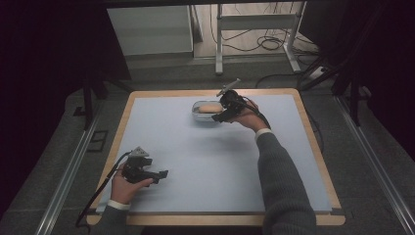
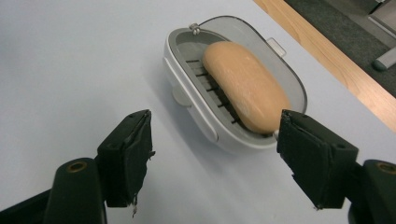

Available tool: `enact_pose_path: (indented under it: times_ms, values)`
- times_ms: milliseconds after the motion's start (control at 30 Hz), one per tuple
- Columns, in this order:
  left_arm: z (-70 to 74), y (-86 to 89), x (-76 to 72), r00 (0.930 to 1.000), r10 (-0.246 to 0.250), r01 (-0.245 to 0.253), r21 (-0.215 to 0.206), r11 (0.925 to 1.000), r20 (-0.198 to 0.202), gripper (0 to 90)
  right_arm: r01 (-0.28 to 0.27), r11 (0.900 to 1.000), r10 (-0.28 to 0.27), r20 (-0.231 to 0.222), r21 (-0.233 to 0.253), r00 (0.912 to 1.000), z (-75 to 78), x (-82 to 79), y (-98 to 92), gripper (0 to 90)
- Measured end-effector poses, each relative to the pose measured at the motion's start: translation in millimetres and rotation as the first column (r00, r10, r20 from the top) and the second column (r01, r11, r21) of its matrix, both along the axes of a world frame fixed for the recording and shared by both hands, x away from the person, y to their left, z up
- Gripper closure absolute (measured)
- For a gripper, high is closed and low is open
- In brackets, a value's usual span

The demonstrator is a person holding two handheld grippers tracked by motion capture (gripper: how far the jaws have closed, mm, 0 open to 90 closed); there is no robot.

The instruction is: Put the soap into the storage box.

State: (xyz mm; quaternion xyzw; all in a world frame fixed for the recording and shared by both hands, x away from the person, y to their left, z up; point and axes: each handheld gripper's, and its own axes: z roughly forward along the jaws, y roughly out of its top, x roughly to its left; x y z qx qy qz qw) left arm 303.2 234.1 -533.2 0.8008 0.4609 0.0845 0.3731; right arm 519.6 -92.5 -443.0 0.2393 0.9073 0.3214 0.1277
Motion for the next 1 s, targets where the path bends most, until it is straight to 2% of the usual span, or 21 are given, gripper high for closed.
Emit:
enact_pose_path:
  times_ms: [267,467,867,1000]
  values:
    - [1.0,-1.7,-0.6,1.0,0.004,-0.004,0.002,1.0,0.005,11.2,0.048,0.999,-0.048,0.004,0.022,0.9989,-1.8,-18.0,-25.1,24.3]
    - [-0.1,-3.0,0.2,1.0,-0.001,0.001,0.007,1.0,-0.002,11.2,0.092,0.994,-0.093,0.01,0.06,0.9956,-2.8,-39.3,-46.8,21.5]
    - [2.6,-1.4,-0.6,1.0,0.009,-0.009,0.008,0.9999,-0.001,10.8,0.184,0.979,-0.189,0.062,0.09,0.98,-14.2,-86.3,-90.1,18.9]
    - [2.8,-3.2,-1.0,1.0,0.005,-0.005,0.01,0.9999,-0.003,10.6,0.207,0.972,-0.214,0.062,0.109,0.9747,-18.8,-103.0,-106.0,18.1]
